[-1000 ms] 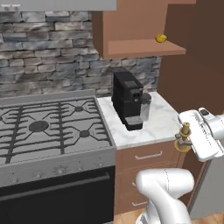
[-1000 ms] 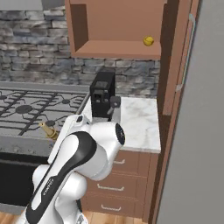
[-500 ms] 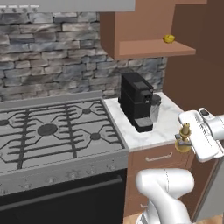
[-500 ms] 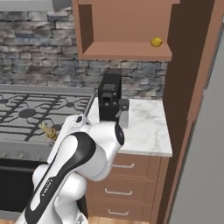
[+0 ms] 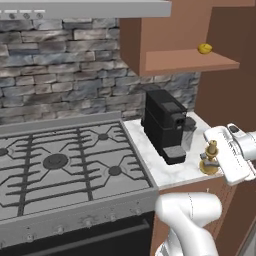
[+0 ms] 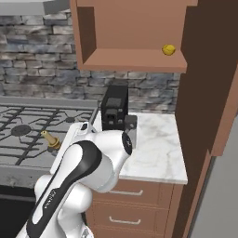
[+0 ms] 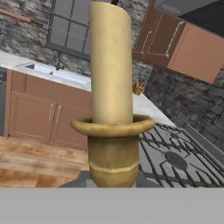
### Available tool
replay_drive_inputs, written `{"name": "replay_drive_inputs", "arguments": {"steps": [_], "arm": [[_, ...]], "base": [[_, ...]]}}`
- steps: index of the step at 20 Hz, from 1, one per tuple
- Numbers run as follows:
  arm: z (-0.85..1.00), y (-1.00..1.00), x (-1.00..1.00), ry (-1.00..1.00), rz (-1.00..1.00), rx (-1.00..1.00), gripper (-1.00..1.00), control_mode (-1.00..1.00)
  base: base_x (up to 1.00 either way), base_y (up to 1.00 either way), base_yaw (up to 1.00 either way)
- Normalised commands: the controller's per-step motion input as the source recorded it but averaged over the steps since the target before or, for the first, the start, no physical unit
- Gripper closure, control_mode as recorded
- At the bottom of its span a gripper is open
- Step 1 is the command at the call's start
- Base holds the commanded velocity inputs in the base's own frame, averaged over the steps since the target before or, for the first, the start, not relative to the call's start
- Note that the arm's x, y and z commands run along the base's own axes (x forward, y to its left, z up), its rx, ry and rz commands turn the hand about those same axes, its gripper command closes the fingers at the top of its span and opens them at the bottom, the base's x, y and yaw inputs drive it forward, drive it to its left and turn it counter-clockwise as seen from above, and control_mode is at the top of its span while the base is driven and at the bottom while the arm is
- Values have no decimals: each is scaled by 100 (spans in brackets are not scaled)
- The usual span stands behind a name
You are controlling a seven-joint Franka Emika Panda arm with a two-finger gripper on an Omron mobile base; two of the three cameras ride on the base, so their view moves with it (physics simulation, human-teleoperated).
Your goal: Pick the candle and candle from the dining table and place them in the open cabinet. Close the cabinet after placing the objects.
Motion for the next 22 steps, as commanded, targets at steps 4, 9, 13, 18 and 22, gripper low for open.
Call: {"name": "replay_drive_inputs", "arguments": {"steps": [4, 9, 13, 18, 22], "arm": [[0, 0, 0, 0, 0, 0, 100, 100], [0, 0, 0, 0, 0, 0, 100, 100], [0, 0, 0, 0, 0, 0, 100, 100], [0, 0, 0, 0, 0, 0, 100, 100], [0, 0, 0, 0, 0, 0, 100, 100]], "base": [[46, 6, 2], [34, 1, 4], [36, 0, 2], [36, 0, 2], [34, 0, 3]]}}
